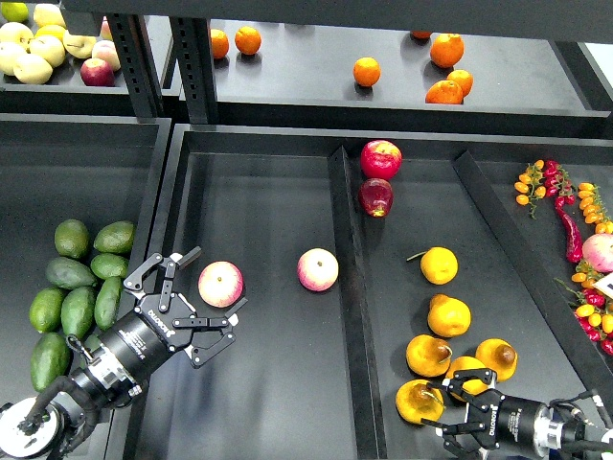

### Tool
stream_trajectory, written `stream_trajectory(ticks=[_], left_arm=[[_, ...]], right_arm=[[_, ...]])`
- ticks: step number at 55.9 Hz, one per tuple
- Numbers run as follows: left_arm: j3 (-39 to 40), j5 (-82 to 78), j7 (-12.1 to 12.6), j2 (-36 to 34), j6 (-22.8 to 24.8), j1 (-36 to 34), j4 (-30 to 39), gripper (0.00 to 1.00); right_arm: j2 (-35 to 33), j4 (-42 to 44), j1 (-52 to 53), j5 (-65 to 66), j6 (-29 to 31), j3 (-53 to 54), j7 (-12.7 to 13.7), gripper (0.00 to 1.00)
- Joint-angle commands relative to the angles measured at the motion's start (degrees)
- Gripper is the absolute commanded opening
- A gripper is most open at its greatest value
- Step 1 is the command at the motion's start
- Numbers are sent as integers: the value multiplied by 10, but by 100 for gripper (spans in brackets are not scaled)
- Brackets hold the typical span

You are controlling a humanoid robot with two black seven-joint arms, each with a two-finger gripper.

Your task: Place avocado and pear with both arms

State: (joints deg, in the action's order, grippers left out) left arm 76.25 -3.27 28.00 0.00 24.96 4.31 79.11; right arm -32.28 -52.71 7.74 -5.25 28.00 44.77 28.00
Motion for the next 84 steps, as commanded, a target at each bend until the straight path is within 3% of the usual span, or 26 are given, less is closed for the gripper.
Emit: stream_trajectory(ticks=[1,16,26,40,54,72,84], left_arm=[[-1,0,0,0,0,0,0,100],[-5,0,0,0,1,0,1,100],[-6,0,0,0,4,0,1,100],[-7,0,0,0,9,0,1,100],[-6,-1,0,0,12,0,1,100],[-5,-1,0,0,17,0,0,100],[0,-1,0,0,20,0,1,100]], right_arm=[[-58,-54,2,-3,0,-5,0,94],[-181,-139,31,-38,0,0,0,99],[-170,-126,83,-78,0,9,0,99],[1,-107,105,-93,0,169,0,99],[172,-91,117,-88,-112,290,0,99],[323,-43,89,-84,-114,370,0,99],[323,-28,43,-82,-114,400,0,99]])
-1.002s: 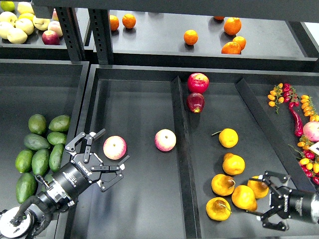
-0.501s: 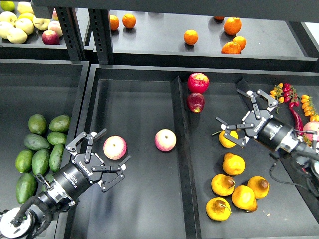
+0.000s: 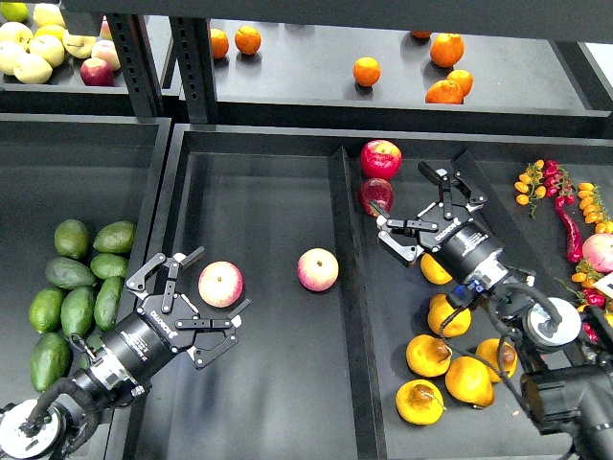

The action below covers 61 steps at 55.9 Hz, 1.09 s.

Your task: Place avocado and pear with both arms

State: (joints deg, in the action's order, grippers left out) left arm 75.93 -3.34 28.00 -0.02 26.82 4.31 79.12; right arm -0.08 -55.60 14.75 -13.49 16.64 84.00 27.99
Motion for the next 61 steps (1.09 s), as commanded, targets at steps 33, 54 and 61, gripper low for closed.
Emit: stream_trajectory(ticks=[33,54,61], left_arm=[[5,-1,-39,0,2,-2,-1,100],[38,1,-72,0,-5,-39,1,100],[54,1,-73,0,-29,-75,1,100]], right_arm=[[1,-13,-121,-19,114,-96,0,99],[1,-122,-122,-83,102,-97,0,99],[1,-144,-120,-87,74,-96,0,99]])
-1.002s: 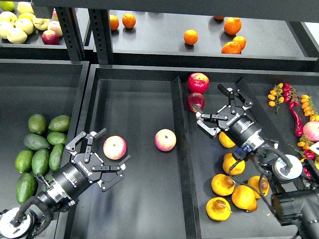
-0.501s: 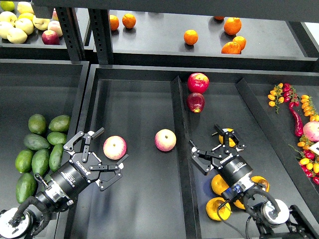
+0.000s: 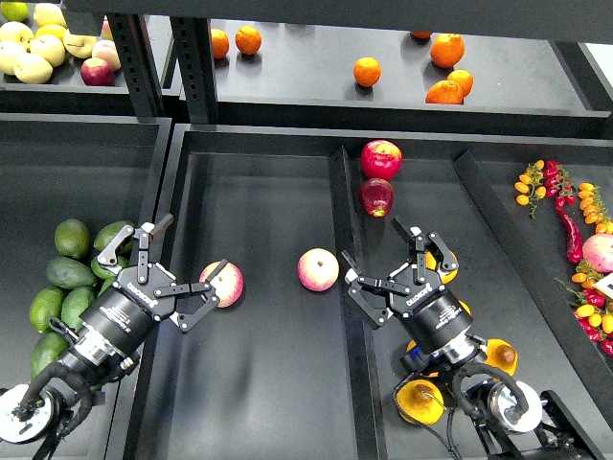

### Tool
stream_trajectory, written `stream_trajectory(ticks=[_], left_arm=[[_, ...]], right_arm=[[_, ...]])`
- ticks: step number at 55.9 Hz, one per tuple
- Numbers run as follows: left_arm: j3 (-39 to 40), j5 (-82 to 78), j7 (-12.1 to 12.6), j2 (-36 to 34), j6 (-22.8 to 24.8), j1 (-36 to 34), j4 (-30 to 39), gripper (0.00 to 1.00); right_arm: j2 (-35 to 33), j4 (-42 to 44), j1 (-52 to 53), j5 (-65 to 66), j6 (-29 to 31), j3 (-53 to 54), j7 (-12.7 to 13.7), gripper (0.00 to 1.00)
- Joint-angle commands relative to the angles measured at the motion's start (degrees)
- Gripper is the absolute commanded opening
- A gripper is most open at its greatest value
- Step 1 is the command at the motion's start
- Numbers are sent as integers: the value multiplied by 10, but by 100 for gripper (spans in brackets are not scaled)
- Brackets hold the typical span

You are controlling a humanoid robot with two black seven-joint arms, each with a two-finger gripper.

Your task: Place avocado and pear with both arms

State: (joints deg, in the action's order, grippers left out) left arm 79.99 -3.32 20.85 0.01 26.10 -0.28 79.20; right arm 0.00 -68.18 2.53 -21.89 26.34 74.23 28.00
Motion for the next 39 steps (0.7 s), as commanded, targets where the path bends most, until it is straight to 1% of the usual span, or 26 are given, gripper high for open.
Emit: stream_trajectory(ticks=[1,5,9,20,25,28,39], left_arm=[[14,1,-3,0,-30,-34,0,99],[18,1,-12,0,-60,-49,0,100],[19,6,-27,0,-71,-55,0,100],[18,7,-52,0,-72,-31,0,100],[18,7,-71,0,-71,-22,0,100],[18,7,-76,0,-70,-20,0,100],[13,7,-79,0,-69,-20,0,100]], right_arm=[[0,-20,3,-3,-27,1,0,99],[0,-25,5,-3,-38,4,0,99],[0,-24,5,-3,-38,5,0,99],[0,-23,3,-5,-36,13,0,99],[0,-23,0,-9,-34,14,0,99],[0,-23,-1,-10,-34,14,0,99],[0,-22,-1,-10,-34,14,0,99]])
